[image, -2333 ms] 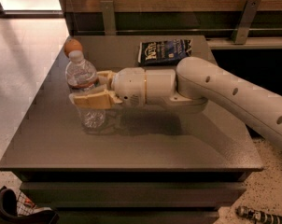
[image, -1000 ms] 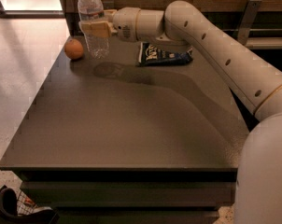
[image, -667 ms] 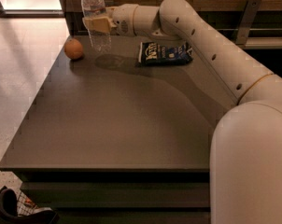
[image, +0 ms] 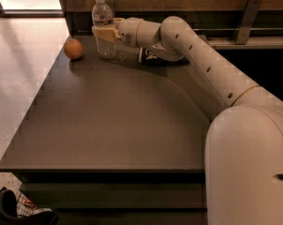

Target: Move water bottle near orange

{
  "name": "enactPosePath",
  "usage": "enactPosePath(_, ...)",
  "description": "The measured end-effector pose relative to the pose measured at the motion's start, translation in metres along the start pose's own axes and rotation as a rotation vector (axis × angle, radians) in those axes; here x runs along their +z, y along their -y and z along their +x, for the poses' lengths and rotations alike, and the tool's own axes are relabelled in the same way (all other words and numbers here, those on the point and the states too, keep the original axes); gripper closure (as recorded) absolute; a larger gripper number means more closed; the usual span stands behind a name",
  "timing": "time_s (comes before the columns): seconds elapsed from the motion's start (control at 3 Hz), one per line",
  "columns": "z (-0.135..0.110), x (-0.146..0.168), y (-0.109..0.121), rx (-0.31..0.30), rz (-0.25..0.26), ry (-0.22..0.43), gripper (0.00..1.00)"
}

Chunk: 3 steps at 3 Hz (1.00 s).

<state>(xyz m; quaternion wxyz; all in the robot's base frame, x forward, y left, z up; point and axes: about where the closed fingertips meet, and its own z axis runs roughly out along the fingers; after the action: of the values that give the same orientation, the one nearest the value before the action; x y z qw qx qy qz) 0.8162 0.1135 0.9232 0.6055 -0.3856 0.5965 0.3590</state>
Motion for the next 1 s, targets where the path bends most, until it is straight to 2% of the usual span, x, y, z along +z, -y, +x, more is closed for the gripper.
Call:
enactPosePath(0.33, 0.009, 0.015, -0.009, -0.039, 0.003, -0.02, 1.0)
enactPosePath(0.67, 0.018, 0.03, -0.024, -0.076, -0.002, -0.069, 0.98)
enactPosePath(1.0, 0.021, 0.035, -0.028, -0.074, -0.006, -0.084, 0.67)
